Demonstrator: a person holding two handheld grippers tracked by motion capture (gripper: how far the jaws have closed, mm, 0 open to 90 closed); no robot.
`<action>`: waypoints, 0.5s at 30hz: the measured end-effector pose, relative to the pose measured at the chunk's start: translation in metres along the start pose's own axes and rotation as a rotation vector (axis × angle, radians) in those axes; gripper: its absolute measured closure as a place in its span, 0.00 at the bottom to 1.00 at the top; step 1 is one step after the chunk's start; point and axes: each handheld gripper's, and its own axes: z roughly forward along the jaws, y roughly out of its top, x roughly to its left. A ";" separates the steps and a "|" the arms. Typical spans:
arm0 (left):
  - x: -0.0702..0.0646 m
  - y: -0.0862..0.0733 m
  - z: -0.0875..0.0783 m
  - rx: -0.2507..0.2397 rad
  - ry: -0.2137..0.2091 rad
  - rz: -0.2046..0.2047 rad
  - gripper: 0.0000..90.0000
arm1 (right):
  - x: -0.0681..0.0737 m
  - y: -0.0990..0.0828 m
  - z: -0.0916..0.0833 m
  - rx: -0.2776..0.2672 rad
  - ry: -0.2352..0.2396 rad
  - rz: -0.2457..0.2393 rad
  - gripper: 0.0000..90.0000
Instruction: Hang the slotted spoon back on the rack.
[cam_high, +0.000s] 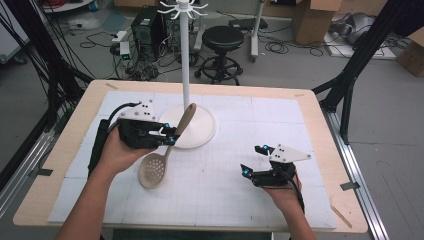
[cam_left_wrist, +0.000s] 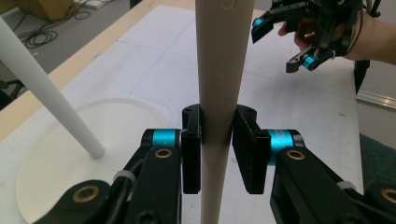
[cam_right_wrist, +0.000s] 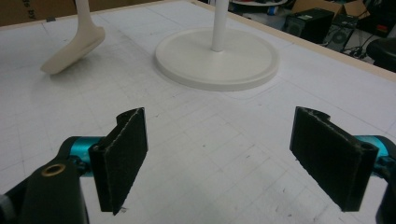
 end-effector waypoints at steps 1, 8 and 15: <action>0.000 0.000 0.000 0.000 0.000 0.000 0.82 | 0.000 0.000 0.000 0.002 0.002 0.003 0.20; 0.004 0.011 -0.013 -0.028 0.009 0.001 0.82 | 0.000 0.000 0.000 0.005 0.002 0.001 0.20; 0.011 0.027 -0.023 -0.045 0.029 -0.004 0.82 | 0.001 0.000 0.000 0.004 0.002 0.001 0.20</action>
